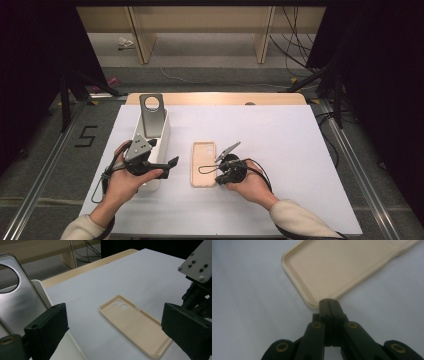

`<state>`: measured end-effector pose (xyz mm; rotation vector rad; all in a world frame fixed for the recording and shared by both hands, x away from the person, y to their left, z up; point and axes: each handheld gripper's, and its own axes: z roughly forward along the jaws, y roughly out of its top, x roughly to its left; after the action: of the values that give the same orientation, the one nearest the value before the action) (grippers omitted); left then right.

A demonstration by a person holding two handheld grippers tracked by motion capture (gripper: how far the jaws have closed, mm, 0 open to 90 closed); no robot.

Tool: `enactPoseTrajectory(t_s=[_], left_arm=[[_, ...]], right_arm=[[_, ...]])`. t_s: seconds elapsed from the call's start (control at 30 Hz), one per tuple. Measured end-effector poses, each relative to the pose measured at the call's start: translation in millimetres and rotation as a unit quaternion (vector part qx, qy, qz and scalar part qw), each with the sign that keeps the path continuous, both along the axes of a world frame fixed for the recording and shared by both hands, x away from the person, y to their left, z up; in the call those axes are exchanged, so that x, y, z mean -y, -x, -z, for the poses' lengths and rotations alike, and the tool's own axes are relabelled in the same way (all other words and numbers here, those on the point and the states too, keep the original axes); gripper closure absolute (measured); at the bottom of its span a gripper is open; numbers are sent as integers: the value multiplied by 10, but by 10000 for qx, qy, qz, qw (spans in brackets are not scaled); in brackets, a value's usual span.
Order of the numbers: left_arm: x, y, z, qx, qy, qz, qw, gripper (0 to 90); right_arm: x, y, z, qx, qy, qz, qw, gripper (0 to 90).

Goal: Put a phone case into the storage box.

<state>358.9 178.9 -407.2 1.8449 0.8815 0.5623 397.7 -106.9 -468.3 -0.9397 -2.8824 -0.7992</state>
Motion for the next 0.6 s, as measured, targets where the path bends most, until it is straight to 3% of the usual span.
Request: enactPoseTrajectory(t_s=[0.47,0.6], left_arm=[[4,1,7,-6,0,8,10000,64],[8,7,4,38,2,21,10000,65]], right_arm=[[-26,7,3,24,-33,-37,10000,900],[37,2,-72,240,-38,7,9997,770]])
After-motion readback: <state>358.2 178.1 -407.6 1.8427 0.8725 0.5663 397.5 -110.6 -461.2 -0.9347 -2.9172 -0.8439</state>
